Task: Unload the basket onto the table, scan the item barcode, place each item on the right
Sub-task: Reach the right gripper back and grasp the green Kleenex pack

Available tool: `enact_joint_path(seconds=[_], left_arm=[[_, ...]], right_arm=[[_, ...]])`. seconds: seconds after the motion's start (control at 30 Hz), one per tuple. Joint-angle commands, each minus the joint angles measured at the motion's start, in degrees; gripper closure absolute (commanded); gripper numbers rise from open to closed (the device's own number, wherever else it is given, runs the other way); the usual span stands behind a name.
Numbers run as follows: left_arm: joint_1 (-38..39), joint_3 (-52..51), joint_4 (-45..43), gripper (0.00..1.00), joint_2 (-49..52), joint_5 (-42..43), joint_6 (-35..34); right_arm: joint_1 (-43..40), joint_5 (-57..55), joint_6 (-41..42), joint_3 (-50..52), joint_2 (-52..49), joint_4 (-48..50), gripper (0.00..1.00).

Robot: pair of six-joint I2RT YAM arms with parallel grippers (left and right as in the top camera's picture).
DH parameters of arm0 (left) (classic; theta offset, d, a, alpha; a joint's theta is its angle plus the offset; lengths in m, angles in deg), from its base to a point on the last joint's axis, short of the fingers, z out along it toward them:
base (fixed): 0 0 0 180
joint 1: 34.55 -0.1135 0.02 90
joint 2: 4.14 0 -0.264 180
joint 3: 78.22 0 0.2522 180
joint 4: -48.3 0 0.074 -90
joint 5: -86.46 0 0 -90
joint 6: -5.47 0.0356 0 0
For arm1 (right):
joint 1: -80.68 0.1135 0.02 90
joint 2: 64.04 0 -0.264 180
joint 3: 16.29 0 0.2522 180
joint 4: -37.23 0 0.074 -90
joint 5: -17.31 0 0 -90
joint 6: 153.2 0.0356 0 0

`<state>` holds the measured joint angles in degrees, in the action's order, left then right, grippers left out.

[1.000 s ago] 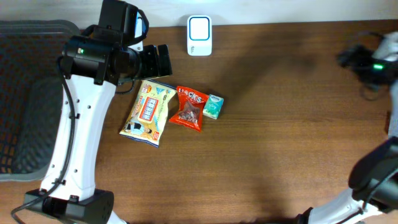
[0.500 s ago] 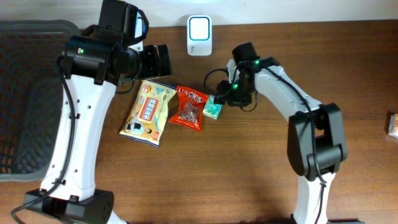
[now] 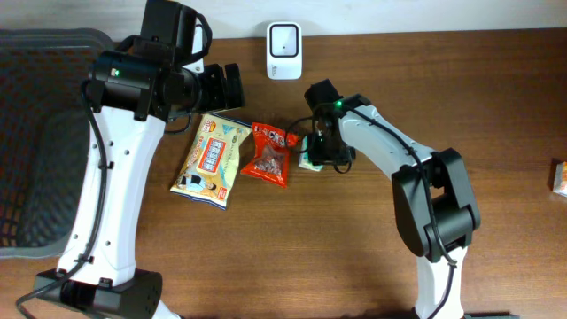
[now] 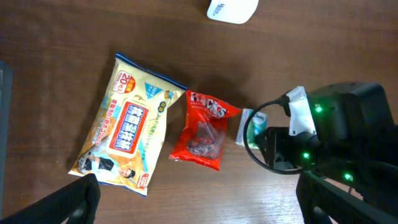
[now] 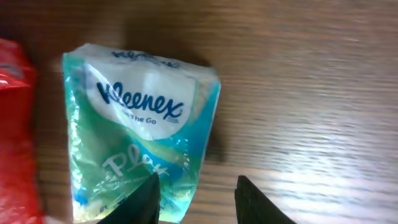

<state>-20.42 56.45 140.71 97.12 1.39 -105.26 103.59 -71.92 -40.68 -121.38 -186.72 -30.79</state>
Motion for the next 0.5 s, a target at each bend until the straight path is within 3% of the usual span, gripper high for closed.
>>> enact_joint_path(seconds=[0.0,0.1,0.23,0.37,0.47], left_arm=[[0.0,0.0,-0.1,0.01,0.1,-0.2,0.7],[0.0,0.0,-0.1,0.01,0.1,-0.2,0.7],[0.0,0.0,-0.1,0.01,0.1,-0.2,0.7],[0.0,0.0,-0.1,0.01,0.1,-0.2,0.7],[0.0,0.0,-0.1,0.01,0.1,-0.2,0.7]], right_arm=[[-0.9,-15.3,0.5,-5.0,-0.4,-8.5,0.55],[-2.4,-19.4,-0.2,-12.3,-0.4,-15.8,0.50],[-1.3,-1.4,-16.6,-16.9,-0.4,-16.6,0.42],[4.1,-10.6,-14.0,-14.5,-0.5,-13.7,0.43],[5.9,-12.4,-9.7,-8.9,-0.5,-7.7,0.49]])
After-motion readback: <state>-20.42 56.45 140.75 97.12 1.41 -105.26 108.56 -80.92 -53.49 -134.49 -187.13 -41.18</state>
